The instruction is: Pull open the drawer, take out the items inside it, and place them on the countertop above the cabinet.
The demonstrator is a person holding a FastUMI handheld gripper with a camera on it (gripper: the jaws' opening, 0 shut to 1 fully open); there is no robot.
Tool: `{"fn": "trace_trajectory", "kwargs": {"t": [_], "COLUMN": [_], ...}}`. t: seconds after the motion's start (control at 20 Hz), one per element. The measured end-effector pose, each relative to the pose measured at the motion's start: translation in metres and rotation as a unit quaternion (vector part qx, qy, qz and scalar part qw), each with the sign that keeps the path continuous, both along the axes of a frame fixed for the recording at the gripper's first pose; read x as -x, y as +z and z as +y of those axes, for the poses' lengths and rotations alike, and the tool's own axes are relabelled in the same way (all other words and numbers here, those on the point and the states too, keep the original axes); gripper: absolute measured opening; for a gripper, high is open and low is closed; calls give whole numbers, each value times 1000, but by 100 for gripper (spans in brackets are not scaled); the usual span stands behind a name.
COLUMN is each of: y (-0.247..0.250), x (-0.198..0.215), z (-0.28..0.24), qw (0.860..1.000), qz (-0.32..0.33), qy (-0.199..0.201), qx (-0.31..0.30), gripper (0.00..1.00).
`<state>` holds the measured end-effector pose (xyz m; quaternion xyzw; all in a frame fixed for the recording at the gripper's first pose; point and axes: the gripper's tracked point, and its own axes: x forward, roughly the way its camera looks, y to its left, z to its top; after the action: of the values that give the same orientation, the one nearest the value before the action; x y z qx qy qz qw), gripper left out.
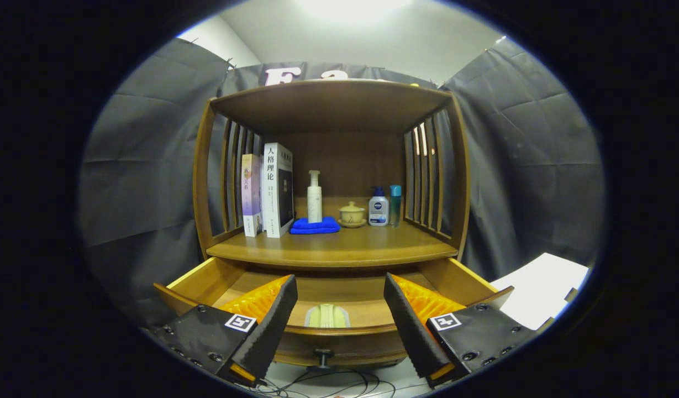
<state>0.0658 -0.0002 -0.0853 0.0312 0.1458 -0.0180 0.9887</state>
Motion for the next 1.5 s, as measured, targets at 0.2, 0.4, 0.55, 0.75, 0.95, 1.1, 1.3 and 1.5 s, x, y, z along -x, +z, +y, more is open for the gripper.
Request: {"fn": "trace_trajectory", "kwargs": {"t": [0.2, 0.4, 0.55, 0.75, 0.95, 1.1, 1.3, 1.5], "y": [-24, -54, -82, -110, -133, -140, -148, -145], "x": [-25, -49, -55, -60, -56, -56, -62, -65], "z": [3, 6, 4, 17, 21, 30, 30, 31], "qw": [998, 989, 977, 963, 949, 946, 944, 953], "qz": [69, 146, 212, 269, 316, 325, 328, 302], "qy": [-10, -18, -20, -3, 4, 12, 12, -10], "qx": [5, -3, 7, -10, 7, 0, 11, -19], "gripper": [98, 99, 99, 99, 99, 91, 61, 26]}}
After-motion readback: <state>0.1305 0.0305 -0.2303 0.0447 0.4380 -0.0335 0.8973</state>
